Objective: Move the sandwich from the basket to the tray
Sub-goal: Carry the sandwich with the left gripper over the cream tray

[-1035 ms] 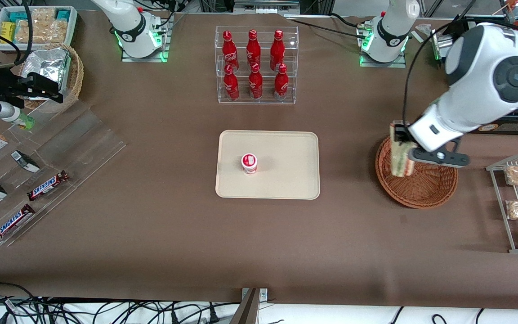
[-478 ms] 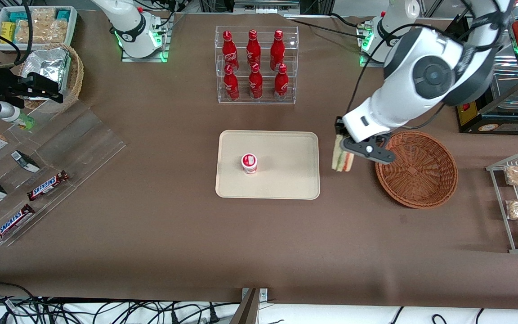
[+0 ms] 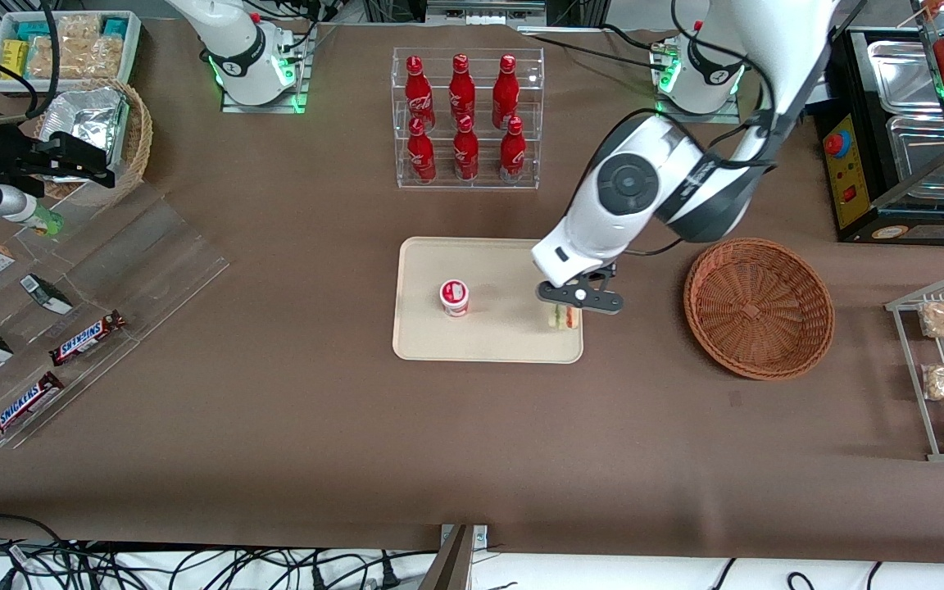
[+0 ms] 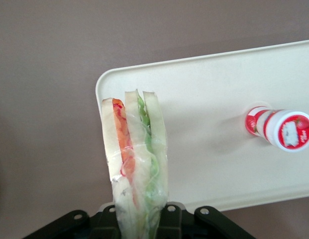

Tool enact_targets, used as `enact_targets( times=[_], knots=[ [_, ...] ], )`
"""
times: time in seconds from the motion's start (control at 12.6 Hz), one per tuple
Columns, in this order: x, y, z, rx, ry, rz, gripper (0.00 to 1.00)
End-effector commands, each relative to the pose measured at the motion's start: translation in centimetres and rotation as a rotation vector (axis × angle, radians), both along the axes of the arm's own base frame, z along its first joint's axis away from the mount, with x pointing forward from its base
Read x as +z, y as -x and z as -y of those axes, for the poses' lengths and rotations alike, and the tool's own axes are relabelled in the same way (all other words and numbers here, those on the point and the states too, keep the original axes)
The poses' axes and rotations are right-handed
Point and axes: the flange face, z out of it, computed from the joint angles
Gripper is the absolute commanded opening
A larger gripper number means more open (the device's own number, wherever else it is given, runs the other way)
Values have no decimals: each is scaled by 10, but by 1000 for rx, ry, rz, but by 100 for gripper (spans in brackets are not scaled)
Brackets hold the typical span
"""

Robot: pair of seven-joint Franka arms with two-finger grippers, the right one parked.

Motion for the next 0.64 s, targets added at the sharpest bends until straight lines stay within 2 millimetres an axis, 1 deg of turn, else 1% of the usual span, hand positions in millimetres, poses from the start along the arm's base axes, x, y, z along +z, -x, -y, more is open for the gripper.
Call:
enact_targets(
  times=[0.0,0.16,0.32,0.56],
  knots=[
    [-28,9,10,12,-8,68,0],
    [-49,22,13,1,-25,82,0],
    [-71,28,21,-26,-36,72,0],
    [-99,34,26,-28,-78,80,0]
  ],
)
